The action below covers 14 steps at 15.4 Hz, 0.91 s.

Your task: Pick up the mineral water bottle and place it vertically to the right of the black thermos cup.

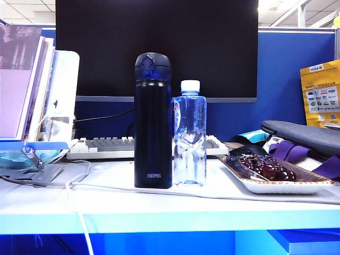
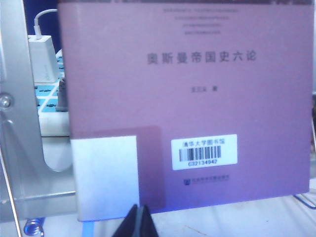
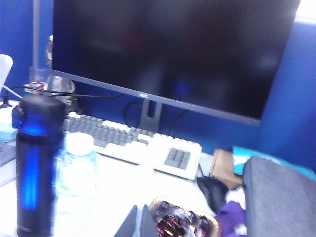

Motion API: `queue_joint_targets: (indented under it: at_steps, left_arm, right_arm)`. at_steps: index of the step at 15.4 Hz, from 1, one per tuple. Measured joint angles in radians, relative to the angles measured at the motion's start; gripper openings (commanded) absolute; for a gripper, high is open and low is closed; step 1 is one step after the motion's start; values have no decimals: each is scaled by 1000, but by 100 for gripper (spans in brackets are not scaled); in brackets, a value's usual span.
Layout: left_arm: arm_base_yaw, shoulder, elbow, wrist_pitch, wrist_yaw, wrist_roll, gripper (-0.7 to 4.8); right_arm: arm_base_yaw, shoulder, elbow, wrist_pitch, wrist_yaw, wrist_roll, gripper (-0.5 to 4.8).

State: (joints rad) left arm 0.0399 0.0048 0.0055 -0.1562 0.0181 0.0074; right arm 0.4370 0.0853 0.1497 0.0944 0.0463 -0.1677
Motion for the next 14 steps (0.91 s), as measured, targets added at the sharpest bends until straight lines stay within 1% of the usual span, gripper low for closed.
queue_joint_targets:
  at_steps: [1, 3, 6, 8, 10, 12, 14]
  left_arm:
    - [0, 0, 0, 0, 0, 0, -3]
    - [0, 0, 0, 0, 0, 0, -2]
    - [0, 0, 0, 0, 0, 0, -3]
    - [0, 0, 0, 0, 0, 0, -3]
    - [0, 0, 0, 0, 0, 0, -3]
    - [0, 0, 0, 0, 0, 0, -2]
    - [0, 0, 0, 0, 0, 0, -2]
  right_arm:
    - [-75, -1, -24, 3, -38, 31, -1]
    - [-205, -1, -68, -5, -73, 83, -1]
    - [-333, -1, -91, -18, -68, 93, -1]
    - [-366, -2, -91, -86, -66, 94, -1]
    - [-365, -2, -104, -196, -71, 98, -1]
    - [-365, -24, -128, -280, -73, 149, -1]
    - [-365, -53, -131, -287, -73, 225, -1]
